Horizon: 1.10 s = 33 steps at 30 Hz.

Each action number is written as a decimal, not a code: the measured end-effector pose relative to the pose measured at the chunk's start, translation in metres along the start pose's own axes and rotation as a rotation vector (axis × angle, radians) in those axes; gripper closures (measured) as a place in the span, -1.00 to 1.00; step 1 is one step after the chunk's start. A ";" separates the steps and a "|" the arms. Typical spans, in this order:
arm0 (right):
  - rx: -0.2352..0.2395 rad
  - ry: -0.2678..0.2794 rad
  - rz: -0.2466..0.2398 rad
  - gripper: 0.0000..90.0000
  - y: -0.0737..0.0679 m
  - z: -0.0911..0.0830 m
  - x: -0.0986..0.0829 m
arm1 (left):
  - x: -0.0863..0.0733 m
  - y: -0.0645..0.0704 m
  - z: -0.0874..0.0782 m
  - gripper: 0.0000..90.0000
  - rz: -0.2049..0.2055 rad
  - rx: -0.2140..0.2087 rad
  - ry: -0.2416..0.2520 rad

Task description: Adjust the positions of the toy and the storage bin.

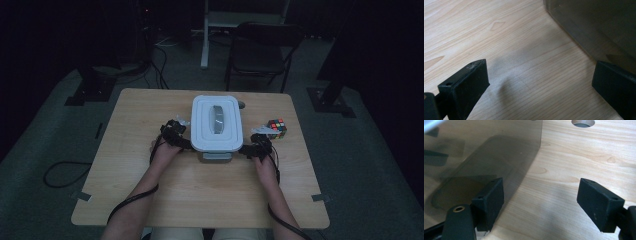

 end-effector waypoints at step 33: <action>-0.012 -0.024 0.071 -0.69 0.029 0.031 0.010 | 0.033 -0.024 0.005 -0.97 -0.013 -0.016 0.077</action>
Point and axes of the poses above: each handheld gripper's, and its own axes: z roughly forward along the jaws, x roughly out of its top, y roughly to its right, the point moved 7 cm from there along z, roughly forward along the jaws, and after that the axes turned 7 degrees about y, right-handed, at the moved point
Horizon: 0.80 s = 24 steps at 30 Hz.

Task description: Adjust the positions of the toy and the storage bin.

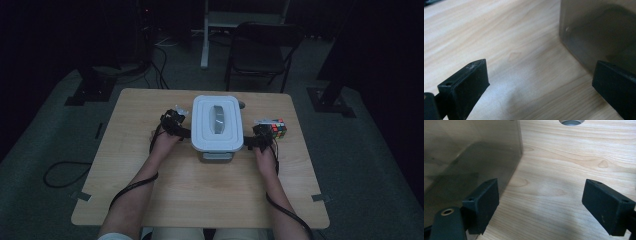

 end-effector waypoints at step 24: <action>0.095 0.010 -0.055 -0.56 -0.013 -0.018 0.004 | 0.001 0.018 -0.020 -0.97 0.046 -0.004 -0.017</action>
Point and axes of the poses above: each handheld gripper's, and its own axes: z roughly forward along the jaws, x roughly out of its top, y roughly to its right, the point moved 7 cm from there along z, roughly forward along the jaws, and after that the axes turned 7 degrees about y, right-handed, at the moved point
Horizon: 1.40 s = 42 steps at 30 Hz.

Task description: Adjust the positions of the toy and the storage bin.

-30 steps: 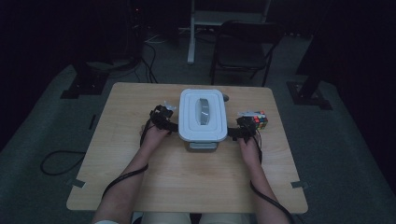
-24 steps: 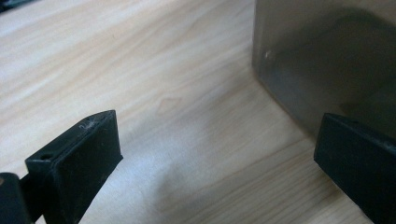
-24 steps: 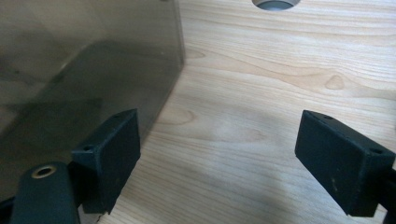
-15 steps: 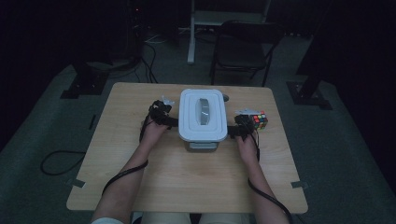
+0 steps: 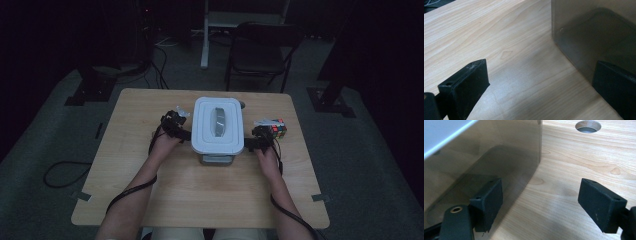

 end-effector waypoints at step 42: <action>0.111 0.022 -0.085 -0.54 -0.033 -0.069 -0.039 | -0.033 0.053 -0.058 -0.97 0.015 -0.099 0.076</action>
Point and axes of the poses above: each handheld gripper's, and its own axes: z roughly forward along the jaws, x roughly out of its top, y roughly to its right, the point moved 7 cm from there along z, roughly forward along the jaws, and after that the axes turned 7 degrees about y, right-handed, at the moved point
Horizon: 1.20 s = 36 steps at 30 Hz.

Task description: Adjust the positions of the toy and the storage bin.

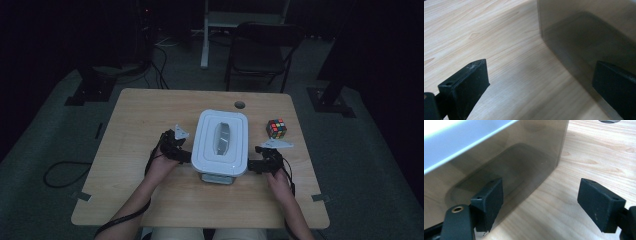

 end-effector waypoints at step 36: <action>-0.158 0.047 -0.012 -0.69 0.048 0.003 0.012 | 0.017 -0.001 0.020 -0.97 -0.049 -0.055 0.095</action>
Point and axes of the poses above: each handheld gripper's, and its own axes: z roughly forward along the jaws, x roughly out of its top, y roughly to its right, the point moved 7 cm from there along z, roughly forward along the jaws, and after that the axes turned 7 degrees about y, right-handed, at the moved point
